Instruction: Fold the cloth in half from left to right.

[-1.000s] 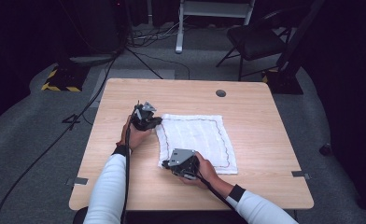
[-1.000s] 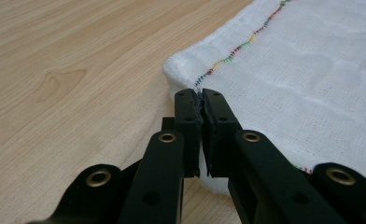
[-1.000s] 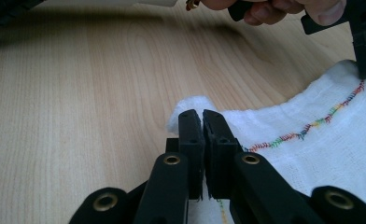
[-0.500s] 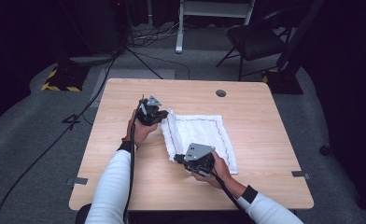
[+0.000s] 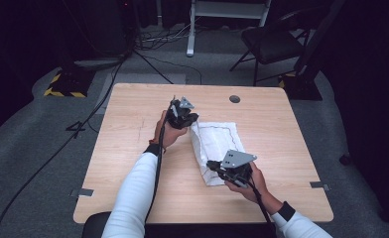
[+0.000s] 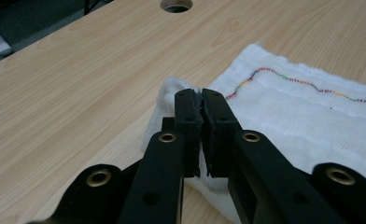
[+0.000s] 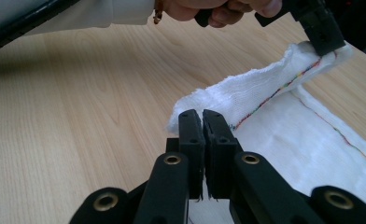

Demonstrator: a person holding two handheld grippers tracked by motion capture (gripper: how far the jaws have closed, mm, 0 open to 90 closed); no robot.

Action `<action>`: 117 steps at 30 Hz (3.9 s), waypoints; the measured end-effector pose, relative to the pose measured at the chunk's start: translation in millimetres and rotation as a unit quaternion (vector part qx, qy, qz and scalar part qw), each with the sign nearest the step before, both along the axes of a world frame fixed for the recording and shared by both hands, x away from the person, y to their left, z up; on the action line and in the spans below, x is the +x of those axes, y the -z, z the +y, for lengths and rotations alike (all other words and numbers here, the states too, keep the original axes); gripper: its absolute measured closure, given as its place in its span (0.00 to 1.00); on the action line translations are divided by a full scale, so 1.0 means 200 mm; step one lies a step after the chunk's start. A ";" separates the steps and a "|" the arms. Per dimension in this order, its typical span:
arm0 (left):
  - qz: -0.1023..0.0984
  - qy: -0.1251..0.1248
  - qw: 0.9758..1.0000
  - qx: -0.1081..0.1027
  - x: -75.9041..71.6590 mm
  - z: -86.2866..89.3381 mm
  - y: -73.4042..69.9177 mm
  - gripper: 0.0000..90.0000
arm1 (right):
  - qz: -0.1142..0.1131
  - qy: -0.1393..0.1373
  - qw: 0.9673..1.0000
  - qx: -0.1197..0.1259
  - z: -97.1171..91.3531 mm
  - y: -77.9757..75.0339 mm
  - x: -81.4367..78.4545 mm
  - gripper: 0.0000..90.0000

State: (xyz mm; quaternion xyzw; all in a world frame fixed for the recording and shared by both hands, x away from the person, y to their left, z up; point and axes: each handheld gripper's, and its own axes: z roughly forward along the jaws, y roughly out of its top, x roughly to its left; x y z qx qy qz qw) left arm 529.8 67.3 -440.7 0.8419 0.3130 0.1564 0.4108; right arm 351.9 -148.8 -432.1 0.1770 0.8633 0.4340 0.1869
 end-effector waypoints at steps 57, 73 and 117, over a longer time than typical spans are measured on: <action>0.018 0.131 0.990 0.046 -0.47 -0.36 0.11 0.31 | 0.084 0.143 0.985 -0.054 -0.67 0.20 0.09 0.60; 0.032 0.170 0.980 0.098 -0.65 -0.34 0.25 0.33 | 0.103 0.107 0.986 -0.076 -0.64 0.28 0.10 0.54; 0.040 0.064 0.996 0.047 -0.28 -0.12 0.14 0.26 | 0.073 0.145 0.987 -0.014 -0.51 0.10 0.53 0.50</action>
